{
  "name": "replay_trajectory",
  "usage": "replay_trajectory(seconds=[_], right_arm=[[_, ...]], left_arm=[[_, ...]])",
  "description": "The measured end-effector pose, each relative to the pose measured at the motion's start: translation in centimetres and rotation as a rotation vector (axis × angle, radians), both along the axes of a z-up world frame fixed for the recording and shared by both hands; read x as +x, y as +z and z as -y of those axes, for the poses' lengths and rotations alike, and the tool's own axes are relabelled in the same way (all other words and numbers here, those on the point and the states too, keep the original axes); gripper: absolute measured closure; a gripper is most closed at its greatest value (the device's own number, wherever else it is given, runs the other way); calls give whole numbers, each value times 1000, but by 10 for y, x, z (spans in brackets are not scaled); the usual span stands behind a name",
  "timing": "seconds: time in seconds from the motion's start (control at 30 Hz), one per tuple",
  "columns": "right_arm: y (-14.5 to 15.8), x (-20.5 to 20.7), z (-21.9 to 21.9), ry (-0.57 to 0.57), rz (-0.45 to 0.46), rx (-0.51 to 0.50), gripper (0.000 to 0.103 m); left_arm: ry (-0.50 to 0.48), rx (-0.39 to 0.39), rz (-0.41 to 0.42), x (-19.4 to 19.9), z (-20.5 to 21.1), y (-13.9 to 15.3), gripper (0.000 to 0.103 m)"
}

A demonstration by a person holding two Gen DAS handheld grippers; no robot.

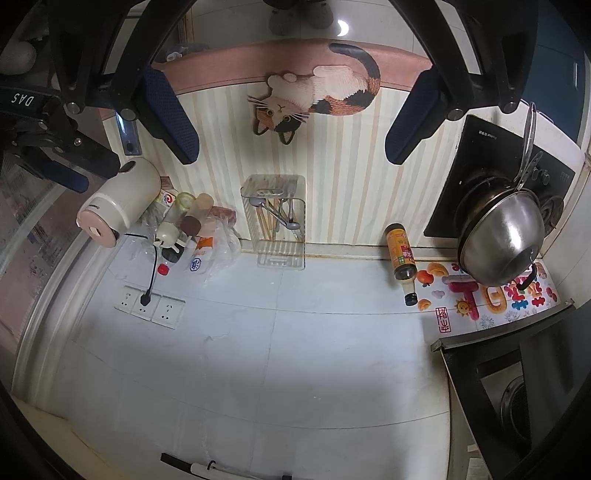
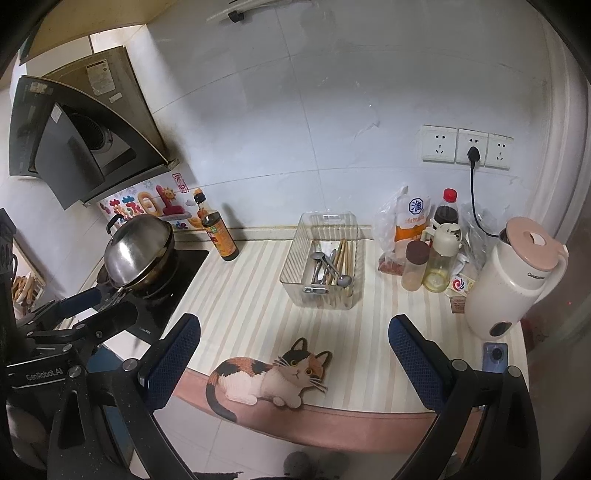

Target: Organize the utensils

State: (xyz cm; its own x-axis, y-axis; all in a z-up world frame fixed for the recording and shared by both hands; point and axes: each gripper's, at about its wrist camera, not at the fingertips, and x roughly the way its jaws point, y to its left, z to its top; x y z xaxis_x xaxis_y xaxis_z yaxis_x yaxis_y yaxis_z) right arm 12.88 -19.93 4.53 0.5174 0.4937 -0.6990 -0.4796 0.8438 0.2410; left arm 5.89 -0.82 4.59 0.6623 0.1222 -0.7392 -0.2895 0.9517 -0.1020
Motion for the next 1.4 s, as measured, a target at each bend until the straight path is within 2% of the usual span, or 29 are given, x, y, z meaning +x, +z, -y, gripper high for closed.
replay_trajectory(seconds=[1.4], right_arm=[[-5,5,10,14,-11,-6,0]], left_arm=[[-10,-10,10,3,-1,4,0]])
